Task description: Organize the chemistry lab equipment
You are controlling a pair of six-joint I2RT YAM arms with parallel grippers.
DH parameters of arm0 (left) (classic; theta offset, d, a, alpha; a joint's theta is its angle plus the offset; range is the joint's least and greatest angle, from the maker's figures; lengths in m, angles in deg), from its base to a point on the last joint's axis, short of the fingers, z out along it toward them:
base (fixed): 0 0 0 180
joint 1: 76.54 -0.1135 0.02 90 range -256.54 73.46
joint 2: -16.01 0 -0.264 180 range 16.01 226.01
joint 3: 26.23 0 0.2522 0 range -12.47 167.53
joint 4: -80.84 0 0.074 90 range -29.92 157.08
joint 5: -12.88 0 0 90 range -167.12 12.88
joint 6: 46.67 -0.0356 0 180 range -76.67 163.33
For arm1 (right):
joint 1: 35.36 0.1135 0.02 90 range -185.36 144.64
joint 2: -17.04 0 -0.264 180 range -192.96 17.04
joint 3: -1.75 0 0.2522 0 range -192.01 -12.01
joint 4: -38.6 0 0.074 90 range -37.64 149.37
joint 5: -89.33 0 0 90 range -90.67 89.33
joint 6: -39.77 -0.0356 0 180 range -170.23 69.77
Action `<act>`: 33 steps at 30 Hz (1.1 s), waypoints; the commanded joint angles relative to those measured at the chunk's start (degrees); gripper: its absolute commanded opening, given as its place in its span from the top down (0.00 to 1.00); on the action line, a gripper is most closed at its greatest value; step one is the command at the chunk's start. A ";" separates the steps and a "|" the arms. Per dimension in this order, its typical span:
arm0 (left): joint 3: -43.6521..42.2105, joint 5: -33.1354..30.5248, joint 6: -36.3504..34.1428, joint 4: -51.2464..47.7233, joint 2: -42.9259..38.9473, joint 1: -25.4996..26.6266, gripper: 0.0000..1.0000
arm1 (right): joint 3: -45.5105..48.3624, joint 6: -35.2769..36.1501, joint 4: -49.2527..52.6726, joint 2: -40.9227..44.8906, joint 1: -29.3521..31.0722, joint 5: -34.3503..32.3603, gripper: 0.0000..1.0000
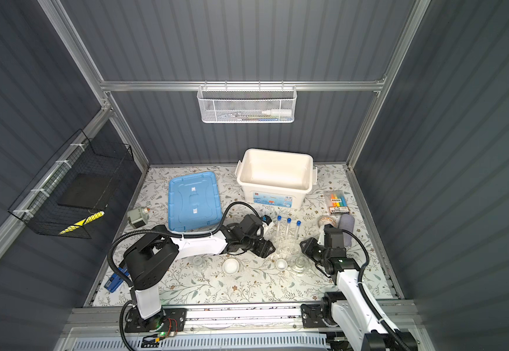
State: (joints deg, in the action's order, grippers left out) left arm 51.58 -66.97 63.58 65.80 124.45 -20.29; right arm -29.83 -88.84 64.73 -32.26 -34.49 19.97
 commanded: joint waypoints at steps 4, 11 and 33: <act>1.82 1.29 1.61 0.56 1.01 -0.73 0.34 | 0.85 0.13 -4.39 -2.82 -0.42 2.30 0.66; 2.82 2.93 2.73 1.61 2.56 -1.64 0.37 | -0.82 0.47 -4.49 -6.17 -0.51 4.07 0.68; 3.45 2.52 3.13 3.95 4.33 -6.13 0.39 | -4.18 -3.31 -16.58 -17.81 1.72 5.99 0.72</act>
State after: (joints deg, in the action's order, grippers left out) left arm 54.03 -64.22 66.12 69.02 127.73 -25.55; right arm -32.54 -91.44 50.65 -48.67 -33.40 25.26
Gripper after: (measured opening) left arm 0.606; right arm 0.284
